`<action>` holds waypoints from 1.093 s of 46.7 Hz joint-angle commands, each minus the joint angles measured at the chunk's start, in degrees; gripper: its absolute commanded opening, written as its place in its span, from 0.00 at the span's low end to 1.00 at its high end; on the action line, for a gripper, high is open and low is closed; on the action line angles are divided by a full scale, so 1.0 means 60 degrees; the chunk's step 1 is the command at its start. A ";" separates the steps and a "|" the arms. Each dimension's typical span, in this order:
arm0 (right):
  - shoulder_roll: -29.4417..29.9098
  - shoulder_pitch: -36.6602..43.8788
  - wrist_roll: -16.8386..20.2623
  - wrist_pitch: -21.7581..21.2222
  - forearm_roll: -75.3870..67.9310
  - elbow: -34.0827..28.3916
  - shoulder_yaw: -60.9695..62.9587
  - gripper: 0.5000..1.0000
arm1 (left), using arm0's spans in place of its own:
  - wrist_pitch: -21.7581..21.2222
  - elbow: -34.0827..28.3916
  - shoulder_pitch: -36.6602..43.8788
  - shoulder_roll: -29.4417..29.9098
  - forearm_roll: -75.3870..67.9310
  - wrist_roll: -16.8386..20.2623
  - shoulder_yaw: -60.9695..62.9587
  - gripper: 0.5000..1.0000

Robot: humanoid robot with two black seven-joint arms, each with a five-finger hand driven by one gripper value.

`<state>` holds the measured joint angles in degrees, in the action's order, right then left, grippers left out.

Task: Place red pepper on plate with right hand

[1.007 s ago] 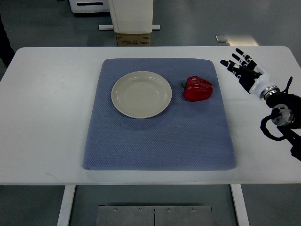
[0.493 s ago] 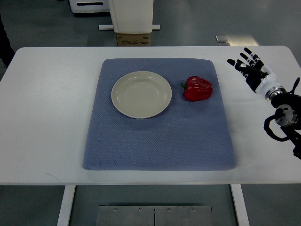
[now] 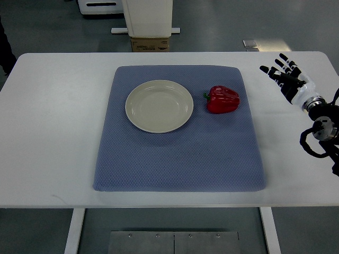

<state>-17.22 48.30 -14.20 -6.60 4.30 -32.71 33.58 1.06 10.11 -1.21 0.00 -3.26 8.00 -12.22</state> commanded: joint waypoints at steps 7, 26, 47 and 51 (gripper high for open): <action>0.0014 0.0007 -0.0021 0.0001 0.0000 0.0060 0.0014 1.00 | 0.0000 0.0000 0.0010 0.0000 0.0001 0.0000 0.0000 1.00; 0.0000 -0.0036 -0.0300 -0.0057 0.0000 0.0060 0.0014 1.00 | 0.0000 0.0000 0.0010 0.0000 0.0001 0.0000 0.0000 1.00; -0.0074 -0.0007 -0.0387 -0.0101 0.0044 0.0016 -0.0103 1.00 | 0.0000 0.0000 -0.0004 0.0000 0.0001 0.0000 0.0000 1.00; -0.0088 0.0022 -0.0505 -0.0116 0.0176 -0.0013 -0.0205 1.00 | 0.0000 0.0000 -0.0004 0.0000 0.0001 0.0000 0.0000 1.00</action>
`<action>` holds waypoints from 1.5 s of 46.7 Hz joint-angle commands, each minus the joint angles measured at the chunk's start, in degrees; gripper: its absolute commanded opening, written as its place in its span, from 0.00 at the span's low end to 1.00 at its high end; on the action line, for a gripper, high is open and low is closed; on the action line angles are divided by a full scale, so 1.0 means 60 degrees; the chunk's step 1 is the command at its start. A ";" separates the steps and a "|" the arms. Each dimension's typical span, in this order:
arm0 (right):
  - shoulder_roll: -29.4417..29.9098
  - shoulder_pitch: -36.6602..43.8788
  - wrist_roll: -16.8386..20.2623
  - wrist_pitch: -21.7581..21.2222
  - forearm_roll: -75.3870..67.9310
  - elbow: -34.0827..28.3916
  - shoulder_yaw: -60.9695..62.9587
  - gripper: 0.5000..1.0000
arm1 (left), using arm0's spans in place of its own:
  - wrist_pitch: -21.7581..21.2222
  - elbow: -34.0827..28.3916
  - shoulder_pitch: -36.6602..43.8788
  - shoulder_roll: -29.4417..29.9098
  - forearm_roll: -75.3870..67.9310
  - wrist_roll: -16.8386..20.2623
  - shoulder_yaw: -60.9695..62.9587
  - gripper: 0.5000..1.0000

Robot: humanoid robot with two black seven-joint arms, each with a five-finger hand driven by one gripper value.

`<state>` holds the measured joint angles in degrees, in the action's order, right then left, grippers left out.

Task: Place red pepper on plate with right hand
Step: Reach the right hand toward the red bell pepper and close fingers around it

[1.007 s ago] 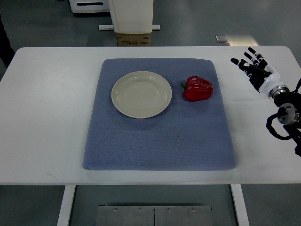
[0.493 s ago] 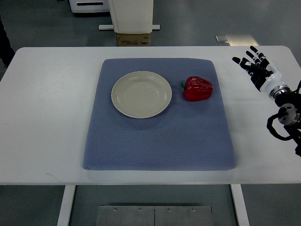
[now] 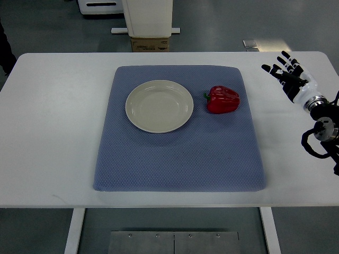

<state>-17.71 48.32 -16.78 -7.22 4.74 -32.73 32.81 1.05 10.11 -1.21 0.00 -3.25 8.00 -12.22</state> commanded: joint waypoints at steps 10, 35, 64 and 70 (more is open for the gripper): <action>-0.0037 0.0150 -0.0777 -0.0099 0.1231 -0.0097 -0.0341 1.00 | 0.0000 0.0000 0.0010 0.0000 0.0000 0.0000 0.0000 1.00; -0.0155 0.1541 -0.2477 -0.0320 0.3048 -0.0287 -0.3607 1.00 | 0.0000 0.0000 -0.0004 0.0000 0.0000 0.0000 0.0000 1.00; 0.0460 0.2450 -0.3005 0.1042 0.4455 -0.0243 -0.6625 1.00 | 0.0000 0.0000 0.0010 0.0000 0.0000 0.0000 0.0000 1.00; 0.0739 0.2450 -0.2990 0.1291 0.4498 -0.0229 -0.6860 1.00 | 0.0000 0.0000 -0.0004 0.0000 0.0000 0.0000 0.0000 1.00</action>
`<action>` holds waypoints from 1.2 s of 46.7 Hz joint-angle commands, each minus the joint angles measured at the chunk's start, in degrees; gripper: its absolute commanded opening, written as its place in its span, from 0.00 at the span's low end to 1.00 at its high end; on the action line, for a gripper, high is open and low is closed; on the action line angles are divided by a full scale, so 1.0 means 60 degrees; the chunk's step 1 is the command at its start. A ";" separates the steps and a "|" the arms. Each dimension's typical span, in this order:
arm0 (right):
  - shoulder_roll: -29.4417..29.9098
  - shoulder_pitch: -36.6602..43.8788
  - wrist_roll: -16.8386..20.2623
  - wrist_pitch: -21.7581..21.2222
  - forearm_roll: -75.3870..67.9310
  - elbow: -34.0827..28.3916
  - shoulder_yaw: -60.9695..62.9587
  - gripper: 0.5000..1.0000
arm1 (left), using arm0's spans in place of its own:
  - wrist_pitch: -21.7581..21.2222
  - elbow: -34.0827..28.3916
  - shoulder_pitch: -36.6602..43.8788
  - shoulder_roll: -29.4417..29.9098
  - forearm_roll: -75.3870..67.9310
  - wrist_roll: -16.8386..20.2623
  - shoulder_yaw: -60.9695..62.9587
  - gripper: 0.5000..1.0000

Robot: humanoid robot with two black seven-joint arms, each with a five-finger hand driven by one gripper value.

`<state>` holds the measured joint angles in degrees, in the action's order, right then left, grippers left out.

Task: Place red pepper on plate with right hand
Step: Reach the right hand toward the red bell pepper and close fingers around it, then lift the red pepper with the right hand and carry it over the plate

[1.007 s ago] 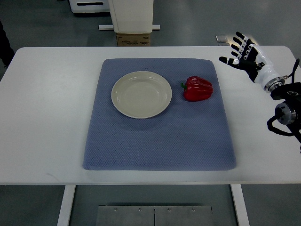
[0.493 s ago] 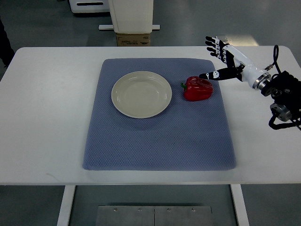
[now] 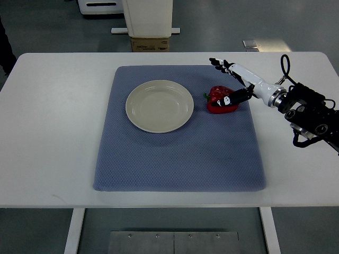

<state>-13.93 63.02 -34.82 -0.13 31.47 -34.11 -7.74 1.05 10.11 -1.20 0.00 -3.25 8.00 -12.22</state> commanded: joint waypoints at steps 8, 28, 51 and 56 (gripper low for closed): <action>0.0344 -0.0001 0.0018 0.0416 0.0057 0.0030 -0.0468 1.00 | 0.0000 0.0000 -0.0006 0.0000 0.0000 0.0000 0.0000 1.00; 0.0711 -0.0088 0.0018 0.0446 0.0116 0.0879 -0.0805 1.00 | 0.0000 0.0000 -0.0006 0.0000 0.0000 0.0000 0.0000 1.00; 0.0813 -0.0147 0.0003 0.0505 0.0116 0.1407 -0.1479 0.99 | 0.0000 0.0000 -0.0006 0.0000 0.0000 0.0000 0.0000 1.00; 0.0828 -0.0162 0.0018 0.0505 0.0116 0.1436 -0.1479 0.97 | 0.0000 0.0000 0.0009 0.0000 0.0000 0.0000 0.0000 1.00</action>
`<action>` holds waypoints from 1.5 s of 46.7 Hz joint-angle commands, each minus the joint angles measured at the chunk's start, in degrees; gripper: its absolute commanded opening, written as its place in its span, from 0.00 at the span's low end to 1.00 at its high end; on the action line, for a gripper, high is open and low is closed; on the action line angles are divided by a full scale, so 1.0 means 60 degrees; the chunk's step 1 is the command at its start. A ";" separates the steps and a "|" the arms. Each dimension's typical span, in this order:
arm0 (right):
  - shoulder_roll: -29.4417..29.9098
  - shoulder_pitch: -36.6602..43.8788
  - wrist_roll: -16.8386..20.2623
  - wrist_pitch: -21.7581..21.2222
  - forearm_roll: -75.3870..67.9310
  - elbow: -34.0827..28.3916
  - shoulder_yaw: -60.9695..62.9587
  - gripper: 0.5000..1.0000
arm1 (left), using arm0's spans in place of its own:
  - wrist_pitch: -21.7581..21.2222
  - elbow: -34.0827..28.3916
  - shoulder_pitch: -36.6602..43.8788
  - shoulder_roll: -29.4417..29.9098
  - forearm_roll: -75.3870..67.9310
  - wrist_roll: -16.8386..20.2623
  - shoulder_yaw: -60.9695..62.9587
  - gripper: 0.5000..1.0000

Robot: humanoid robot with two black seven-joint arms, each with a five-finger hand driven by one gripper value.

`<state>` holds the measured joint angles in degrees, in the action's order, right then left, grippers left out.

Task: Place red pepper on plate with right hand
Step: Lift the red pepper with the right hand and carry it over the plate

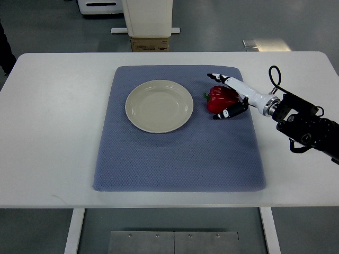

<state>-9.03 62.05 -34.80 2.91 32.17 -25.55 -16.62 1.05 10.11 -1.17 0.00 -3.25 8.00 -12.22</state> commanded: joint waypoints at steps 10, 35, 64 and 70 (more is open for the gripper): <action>0.0011 0.0000 0.0058 -0.0001 0.0000 0.0024 -0.0160 0.91 | 0.0000 0.0000 -0.0011 0.0000 0.0000 0.0000 0.0000 1.00; 0.0011 -0.0001 0.0453 -0.0103 0.0000 0.0039 -0.0190 0.03 | 0.0000 0.0000 -0.0011 0.0000 0.0000 0.0000 0.0000 1.00; -0.0077 0.1405 0.1185 -0.0807 -0.0191 -0.0093 0.0791 0.00 | 0.0000 0.0000 -0.0011 0.0000 0.0000 0.0000 0.0000 1.00; 0.0011 0.1742 0.1230 -0.1012 -0.0191 -0.0122 0.1026 0.00 | 0.0000 0.0000 -0.0011 0.0000 0.0000 0.0000 0.0000 1.00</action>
<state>-9.31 71.61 -27.30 -2.66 31.02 -26.19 -10.89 1.05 10.10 -1.22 0.00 -3.25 8.00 -12.22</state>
